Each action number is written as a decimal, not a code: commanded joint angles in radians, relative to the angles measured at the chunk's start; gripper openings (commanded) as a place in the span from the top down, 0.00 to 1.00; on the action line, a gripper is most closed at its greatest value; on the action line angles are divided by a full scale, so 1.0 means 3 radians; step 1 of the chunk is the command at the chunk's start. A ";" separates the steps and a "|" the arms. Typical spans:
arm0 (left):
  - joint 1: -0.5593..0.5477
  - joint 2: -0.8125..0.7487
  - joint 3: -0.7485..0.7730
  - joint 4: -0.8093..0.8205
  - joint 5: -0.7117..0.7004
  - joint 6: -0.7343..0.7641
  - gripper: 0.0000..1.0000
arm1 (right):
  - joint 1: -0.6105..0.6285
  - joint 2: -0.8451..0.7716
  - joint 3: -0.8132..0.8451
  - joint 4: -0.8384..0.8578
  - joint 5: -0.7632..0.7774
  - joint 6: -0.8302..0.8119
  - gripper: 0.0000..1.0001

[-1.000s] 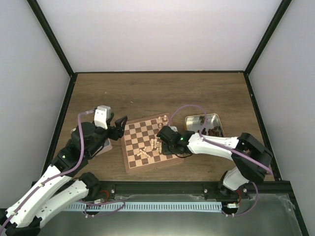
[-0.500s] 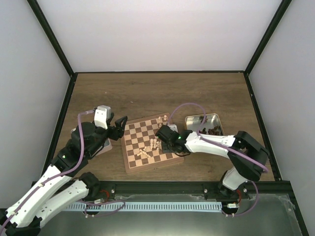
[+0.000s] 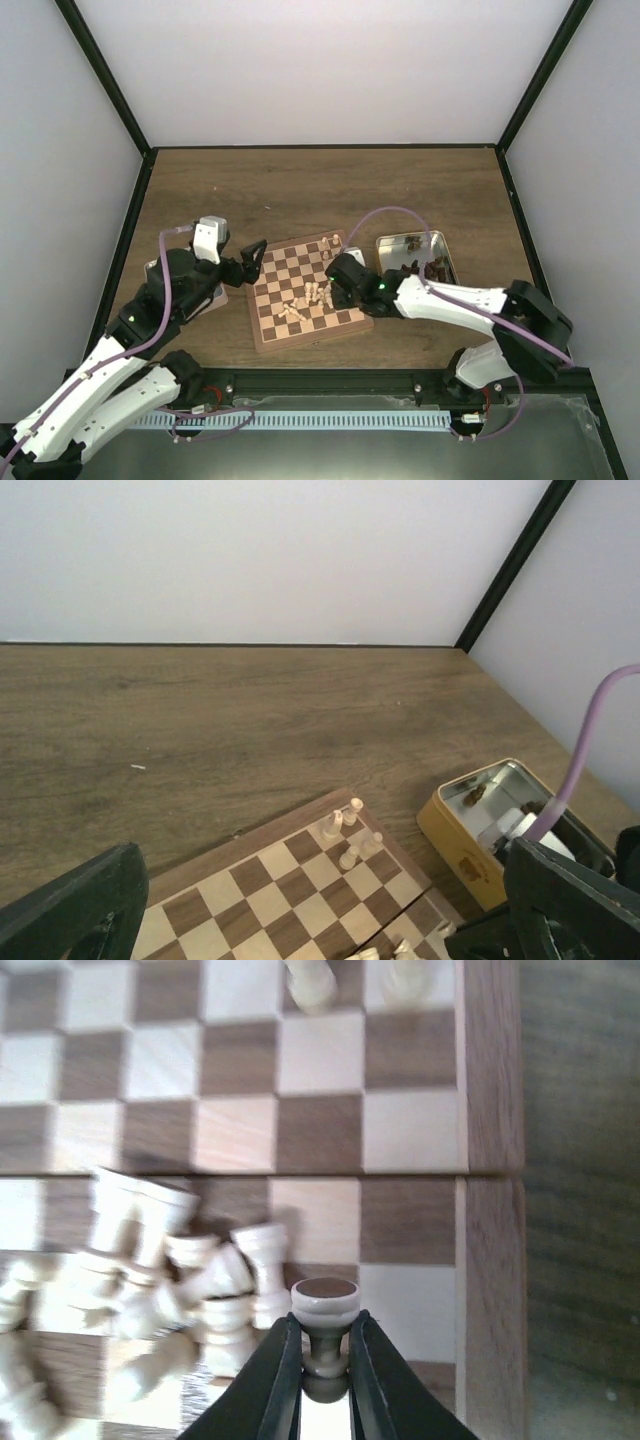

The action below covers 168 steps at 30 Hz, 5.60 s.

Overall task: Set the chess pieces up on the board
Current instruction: Pick up the chess piece from the chessboard, then place the chess piece on the chessboard.

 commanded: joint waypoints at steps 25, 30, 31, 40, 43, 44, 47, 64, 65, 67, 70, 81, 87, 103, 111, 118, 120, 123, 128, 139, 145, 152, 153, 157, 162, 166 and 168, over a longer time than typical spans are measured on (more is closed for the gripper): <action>0.0009 0.0986 -0.0661 0.1384 0.1850 -0.1375 0.04 | 0.0014 -0.0715 -0.0833 0.2455 -0.0708 -0.1404 0.90; 0.0006 0.1255 -0.0587 0.1278 0.1799 -0.1588 0.26 | 0.0015 -0.0704 -0.0841 0.2619 -0.0820 -0.1560 0.90; 0.0008 0.1293 -0.0572 0.1270 0.1773 -0.1617 0.29 | 0.0012 -0.0693 -0.0845 0.2637 -0.0822 -0.1588 0.90; 0.0006 0.1446 -0.0728 0.1839 0.1763 -0.2194 0.56 | 0.0011 -0.0689 -0.0848 0.2748 -0.0948 -0.1675 0.90; 0.0006 0.1501 -0.0762 0.1942 0.1825 -0.2267 0.60 | 0.0015 -0.0678 -0.0838 0.2758 -0.0949 -0.1674 0.90; 0.0006 0.1522 -0.0764 0.1934 0.1842 -0.2275 0.61 | 0.0014 -0.0671 -0.0828 0.2752 -0.0945 -0.1674 0.90; 0.0007 0.1565 -0.0779 0.1904 0.1905 -0.2302 0.63 | 0.0009 -0.0666 -0.0788 0.2734 -0.0929 -0.1644 0.90; 0.0006 0.1256 -0.0844 0.2217 0.1912 -0.2636 0.91 | 0.0008 -0.1152 -0.0946 0.2973 -0.0964 -0.0677 0.47; 0.0006 0.1229 -0.0827 0.2282 0.1938 -0.2727 0.91 | 0.0008 -0.1234 -0.0976 0.3029 -0.0938 -0.0495 0.44; 0.0010 0.1195 -0.0809 0.2425 0.1990 -0.2956 0.91 | 0.0007 -0.1344 -0.1015 0.3132 -0.0888 -0.0053 0.43; 0.0006 0.1175 -0.0824 0.2715 0.2027 -0.3303 0.91 | 0.0005 -0.1400 -0.1045 0.3325 -0.0889 0.0568 0.41; 0.0010 0.1113 -0.0845 0.3308 0.1881 -0.4060 0.91 | 0.0005 -0.1382 -0.0940 0.3250 -0.0785 0.1297 0.51; 0.0009 0.1119 -0.0859 0.3375 0.1868 -0.4120 0.91 | 0.0005 -0.1303 -0.0959 0.3770 -0.1108 0.1279 0.64; 0.0008 0.1049 -0.0972 0.3435 0.1822 -0.4178 0.92 | 0.0005 -0.1131 -0.0882 0.3942 -0.1056 0.1479 0.78; 0.0006 0.1040 -0.0999 0.3414 0.1812 -0.4156 0.88 | 0.0005 -0.1117 -0.0828 0.3859 -0.1006 0.1420 0.93; 0.0015 0.0411 -0.1099 0.2081 0.0911 -0.3584 0.45 | -0.0040 -0.1279 -0.0591 0.2528 -0.0771 0.0948 0.96; 0.0024 0.0184 -0.1037 0.1578 0.0579 -0.3250 0.38 | -0.0091 -0.1285 -0.0463 0.1892 -0.0740 0.0718 0.95; 0.0032 -0.0124 -0.0872 0.0840 0.0079 -0.2717 0.32 | -0.0146 -0.1206 -0.0206 0.1036 -0.0608 0.0354 0.93; 0.0033 -0.0630 -0.0609 0.0252 -0.0307 -0.1847 0.27 | -0.0177 -0.0928 0.0247 0.0084 -0.0490 -0.0169 0.92; 0.0035 -0.0780 -0.0002 -0.0697 -0.0678 -0.0500 0.24 | -0.0432 0.0420 0.1608 -0.0896 -0.0599 -0.0900 0.94; 0.0031 -0.0910 -0.0153 -0.0689 -0.0600 -0.0420 0.24 | -0.0465 0.1177 0.2297 -0.1284 -0.0748 -0.1218 0.95; 0.0031 -0.0995 -0.0211 -0.0651 -0.0539 -0.0357 0.23 | -0.0470 0.1776 0.2834 -0.1644 -0.0661 -0.1308 0.95; 0.0031 -0.1001 -0.0215 -0.0642 -0.0519 -0.0349 0.24 | -0.0475 0.1825 0.2867 -0.1679 -0.0620 -0.1322 0.95; 0.0032 -0.1008 -0.0224 -0.0637 -0.0487 -0.0362 0.24 | -0.0500 0.1976 0.2977 -0.1813 -0.0412 -0.1294 0.95; 0.0029 -0.1011 -0.0229 -0.0637 -0.0459 -0.0361 0.24 | -0.0506 0.2051 0.2973 -0.1825 -0.0407 -0.1303 0.94; 0.0030 -0.1024 -0.0226 -0.0638 -0.0449 -0.0358 0.24 | -0.0516 0.2071 0.2975 -0.1819 -0.0377 -0.1288 0.92; 0.0029 -0.1037 -0.0234 -0.0637 -0.0458 -0.0361 0.24 | -0.0519 0.2084 0.2976 -0.1805 -0.0364 -0.1280 0.91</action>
